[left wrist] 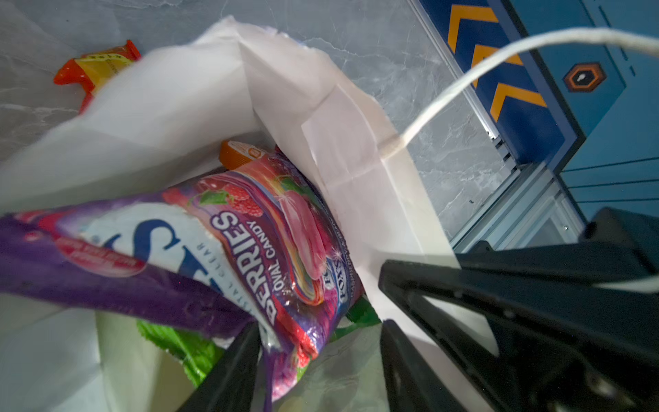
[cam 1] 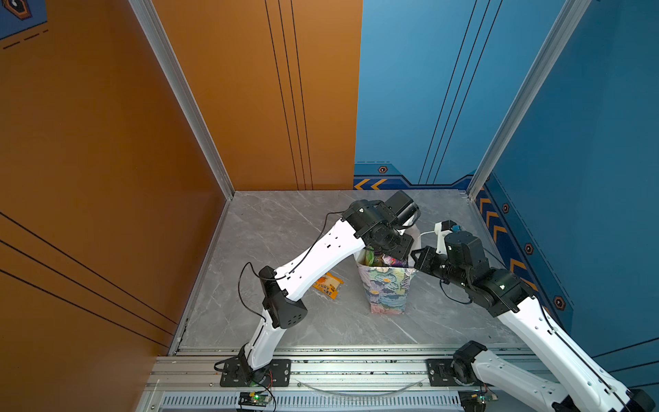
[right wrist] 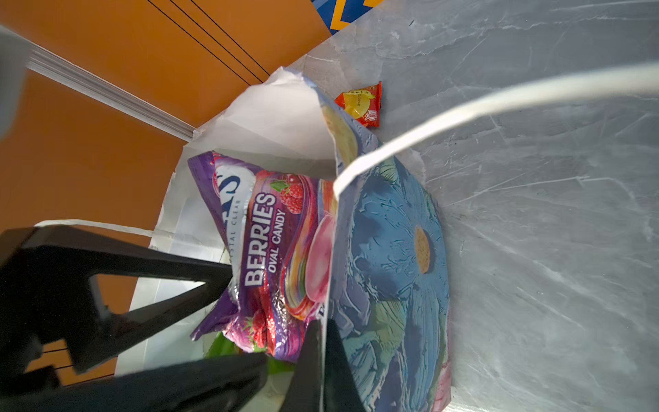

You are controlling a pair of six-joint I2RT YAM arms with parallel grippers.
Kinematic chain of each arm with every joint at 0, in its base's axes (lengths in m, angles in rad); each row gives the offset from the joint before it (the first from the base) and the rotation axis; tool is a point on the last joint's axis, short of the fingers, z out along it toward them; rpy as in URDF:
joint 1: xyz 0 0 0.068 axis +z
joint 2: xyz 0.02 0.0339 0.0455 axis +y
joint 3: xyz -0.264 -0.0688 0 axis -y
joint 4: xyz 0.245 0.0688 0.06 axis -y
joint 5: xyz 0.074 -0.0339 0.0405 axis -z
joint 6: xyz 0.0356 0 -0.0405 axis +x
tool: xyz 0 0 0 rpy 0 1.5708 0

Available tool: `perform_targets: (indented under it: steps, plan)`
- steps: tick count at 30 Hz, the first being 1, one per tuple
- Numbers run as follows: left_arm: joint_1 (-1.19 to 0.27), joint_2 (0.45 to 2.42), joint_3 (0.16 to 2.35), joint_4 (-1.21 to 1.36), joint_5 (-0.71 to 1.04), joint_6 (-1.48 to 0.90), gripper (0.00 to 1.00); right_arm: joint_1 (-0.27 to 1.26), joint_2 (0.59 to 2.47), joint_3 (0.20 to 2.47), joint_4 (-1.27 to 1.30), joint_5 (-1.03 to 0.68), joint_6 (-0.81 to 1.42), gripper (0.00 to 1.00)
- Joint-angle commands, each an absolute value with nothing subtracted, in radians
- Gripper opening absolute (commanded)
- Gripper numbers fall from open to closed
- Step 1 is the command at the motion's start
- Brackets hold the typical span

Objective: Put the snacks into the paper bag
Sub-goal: 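Lower the Berries bag into the paper bag held by the right gripper, then open the left gripper, release the Berries bag and withdraw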

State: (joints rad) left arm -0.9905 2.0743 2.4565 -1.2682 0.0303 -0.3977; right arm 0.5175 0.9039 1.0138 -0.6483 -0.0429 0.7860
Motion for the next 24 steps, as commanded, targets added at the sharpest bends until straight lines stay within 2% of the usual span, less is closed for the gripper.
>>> perform_targets:
  steps: [1,15,20,24]
  plan:
    - [-1.002,1.998,2.453,-1.267,-0.027,-0.379,0.62,0.501,0.876,1.037,-0.597,-0.034,0.778,0.00]
    - [-1.002,1.845,2.409,-1.256,-0.181,-0.351,0.78,0.433,0.859,1.076,-0.677,-0.035,0.740,0.00]
    - [-0.970,1.693,2.239,-1.143,-0.261,-0.356,0.84,0.372,0.843,1.074,-0.707,-0.062,0.729,0.00]
    - [-0.898,1.534,2.020,-0.978,-0.240,-0.394,0.85,0.315,0.824,1.071,-0.736,-0.078,0.715,0.00]
